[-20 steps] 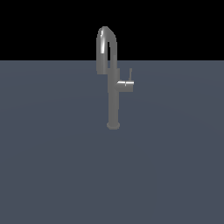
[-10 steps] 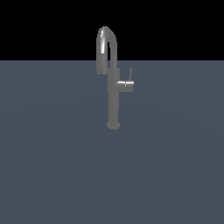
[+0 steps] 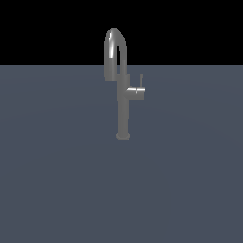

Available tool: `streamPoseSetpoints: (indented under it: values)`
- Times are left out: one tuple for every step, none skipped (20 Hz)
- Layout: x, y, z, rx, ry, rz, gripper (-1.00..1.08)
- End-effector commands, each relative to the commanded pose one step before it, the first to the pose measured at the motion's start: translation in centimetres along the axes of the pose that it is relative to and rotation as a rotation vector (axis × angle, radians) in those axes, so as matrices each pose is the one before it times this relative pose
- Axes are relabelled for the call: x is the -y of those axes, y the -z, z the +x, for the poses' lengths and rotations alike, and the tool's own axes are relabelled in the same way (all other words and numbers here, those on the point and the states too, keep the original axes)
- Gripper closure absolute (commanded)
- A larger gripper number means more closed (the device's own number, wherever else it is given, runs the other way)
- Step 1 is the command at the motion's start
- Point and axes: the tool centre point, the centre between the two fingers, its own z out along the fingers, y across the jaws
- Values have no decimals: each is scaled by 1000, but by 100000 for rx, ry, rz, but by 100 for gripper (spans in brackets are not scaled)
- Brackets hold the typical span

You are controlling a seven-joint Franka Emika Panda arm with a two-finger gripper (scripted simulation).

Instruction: Turn on the faucet by rotating a designated handle.

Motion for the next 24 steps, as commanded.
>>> streamPoseSetpoints:
  values:
    - [161,-99,1321,3297,-4016,3452,108]
    - [77,-31,574,1431,-1743,1527,108]
    - [77,-31,579,1442,-1757,1541,108]
    - [78,-31,583,1452,-1769,1553,108]
    - [78,-31,587,1463,-1781,1567,108]
    - [79,-30,591,1473,-1793,1579,108]
    - [80,-30,596,1482,-1804,1592,108]
    - [80,-30,600,1493,-1816,1605,108]
    - [80,-29,604,1502,-1827,1618,108]
    - [81,-29,608,1512,-1837,1630,108]
    - [81,-29,611,1522,-1847,1643,108]
    - [82,-28,615,1531,-1857,1655,108]
    - [82,-28,619,1541,-1867,1668,108]
    - [82,-28,623,1551,-1878,1681,108]
    - [83,-27,626,1561,-1888,1694,108]
    - [83,-27,630,1572,-1898,1707,108]
    - [83,-27,635,1584,-1910,1721,108]
    - [83,-26,639,1596,-1921,1735,108]
    - [84,-26,643,1609,-1934,1750,108]
    - [84,-26,648,1623,-1947,1766,108]
    - [84,-25,653,1638,-1962,1783,108]
    - [84,-25,659,1654,-1978,1801,108]
    - [84,-25,665,1673,-1997,1821,108]
    - [84,-25,672,1693,-2018,1843,108]
